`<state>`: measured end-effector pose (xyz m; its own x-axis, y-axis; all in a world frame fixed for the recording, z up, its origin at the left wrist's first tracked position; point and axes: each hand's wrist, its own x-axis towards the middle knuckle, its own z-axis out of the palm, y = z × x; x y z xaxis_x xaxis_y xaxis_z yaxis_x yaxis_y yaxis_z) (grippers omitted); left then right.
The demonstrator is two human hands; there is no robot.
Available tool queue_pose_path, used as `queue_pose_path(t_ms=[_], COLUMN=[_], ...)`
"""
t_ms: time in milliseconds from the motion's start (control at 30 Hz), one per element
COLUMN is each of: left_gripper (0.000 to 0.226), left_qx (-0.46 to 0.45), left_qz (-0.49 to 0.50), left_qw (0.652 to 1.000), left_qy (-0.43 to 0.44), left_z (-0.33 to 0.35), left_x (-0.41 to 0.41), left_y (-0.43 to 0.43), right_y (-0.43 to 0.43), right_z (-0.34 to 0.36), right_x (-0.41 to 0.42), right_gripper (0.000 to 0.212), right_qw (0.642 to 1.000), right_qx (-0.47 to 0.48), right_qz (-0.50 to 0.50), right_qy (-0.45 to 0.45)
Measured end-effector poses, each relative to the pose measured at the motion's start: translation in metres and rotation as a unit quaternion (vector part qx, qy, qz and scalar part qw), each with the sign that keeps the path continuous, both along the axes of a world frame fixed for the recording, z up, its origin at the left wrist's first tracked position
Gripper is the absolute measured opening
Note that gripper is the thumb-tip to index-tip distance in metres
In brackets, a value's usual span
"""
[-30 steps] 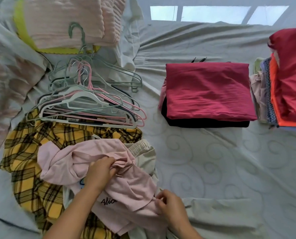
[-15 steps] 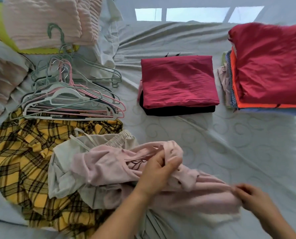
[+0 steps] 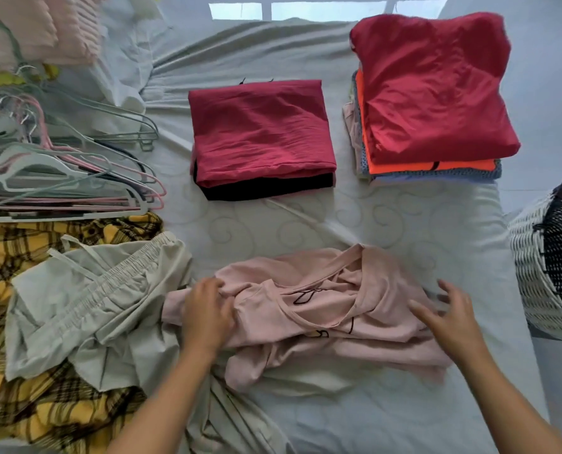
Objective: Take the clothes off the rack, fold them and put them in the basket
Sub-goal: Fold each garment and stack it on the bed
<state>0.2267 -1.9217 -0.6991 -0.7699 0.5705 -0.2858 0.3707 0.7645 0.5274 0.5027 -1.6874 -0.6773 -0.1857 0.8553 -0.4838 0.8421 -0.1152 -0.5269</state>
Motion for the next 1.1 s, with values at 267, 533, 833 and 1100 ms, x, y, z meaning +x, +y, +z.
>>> queue_pose_path(t_ms=[267, 533, 833, 1100], left_gripper=[0.029, 0.04, 0.029, 0.01], left_qx=[-0.194, -0.141, -0.143, 0.118], left_qz=[-0.143, -0.128, -0.193, 0.011], left_qw=[0.97, 0.978, 0.968, 0.988], left_qy=[-0.011, 0.08, 0.07, -0.096], left_z=[-0.012, 0.003, -0.003, 0.039], left_x=[-0.044, -0.035, -0.015, -0.058], left_y=[0.009, -0.019, -0.002, -0.001], right_y=[0.027, 0.023, 0.016, 0.03], right_z=[-0.018, -0.003, -0.021, 0.021], right_x=[-0.041, 0.003, -0.041, -0.032], right_gripper=[0.027, 0.019, 0.037, 0.025], right_qw=[0.993, 0.991, 0.982, 0.965], right_qx=[-0.114, -0.11, 0.007, -0.011], right_qz=[0.035, 0.073, 0.183, -0.024], right_qy=[0.0, -0.03, -0.055, 0.263])
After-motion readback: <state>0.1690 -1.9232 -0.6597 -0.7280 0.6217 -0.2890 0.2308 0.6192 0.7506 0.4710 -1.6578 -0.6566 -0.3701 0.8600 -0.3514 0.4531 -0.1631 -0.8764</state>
